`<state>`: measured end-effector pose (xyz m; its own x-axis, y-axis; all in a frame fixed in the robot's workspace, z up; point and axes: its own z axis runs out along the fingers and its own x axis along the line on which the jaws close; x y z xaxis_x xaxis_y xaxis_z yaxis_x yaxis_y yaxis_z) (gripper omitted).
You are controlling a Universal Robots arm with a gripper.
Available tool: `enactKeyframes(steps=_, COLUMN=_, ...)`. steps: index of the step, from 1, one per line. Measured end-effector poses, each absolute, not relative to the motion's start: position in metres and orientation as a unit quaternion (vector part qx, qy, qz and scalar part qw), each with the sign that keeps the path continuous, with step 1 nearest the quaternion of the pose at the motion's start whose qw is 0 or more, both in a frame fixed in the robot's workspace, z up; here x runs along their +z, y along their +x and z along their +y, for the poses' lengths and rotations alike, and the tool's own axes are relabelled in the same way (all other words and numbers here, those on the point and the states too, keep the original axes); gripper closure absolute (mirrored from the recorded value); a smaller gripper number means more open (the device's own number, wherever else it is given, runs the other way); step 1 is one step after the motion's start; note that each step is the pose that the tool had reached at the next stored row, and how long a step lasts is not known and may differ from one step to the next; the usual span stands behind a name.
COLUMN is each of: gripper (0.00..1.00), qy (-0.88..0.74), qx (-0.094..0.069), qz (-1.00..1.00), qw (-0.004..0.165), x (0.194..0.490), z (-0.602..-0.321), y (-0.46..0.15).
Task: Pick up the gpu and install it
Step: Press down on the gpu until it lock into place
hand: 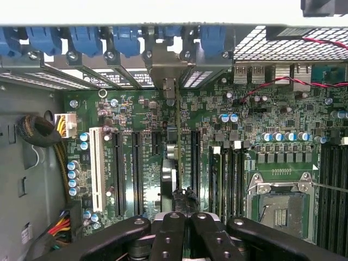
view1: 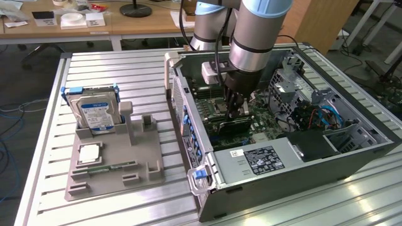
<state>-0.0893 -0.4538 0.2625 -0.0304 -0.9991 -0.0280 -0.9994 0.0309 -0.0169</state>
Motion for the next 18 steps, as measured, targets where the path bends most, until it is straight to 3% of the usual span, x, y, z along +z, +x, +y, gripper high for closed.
enactKeyframes(steps=18, gripper=0.89, qy=-0.696, qx=0.003, qz=0.718, qw=0.016, x=0.2602, z=-0.4538, y=-0.0924)
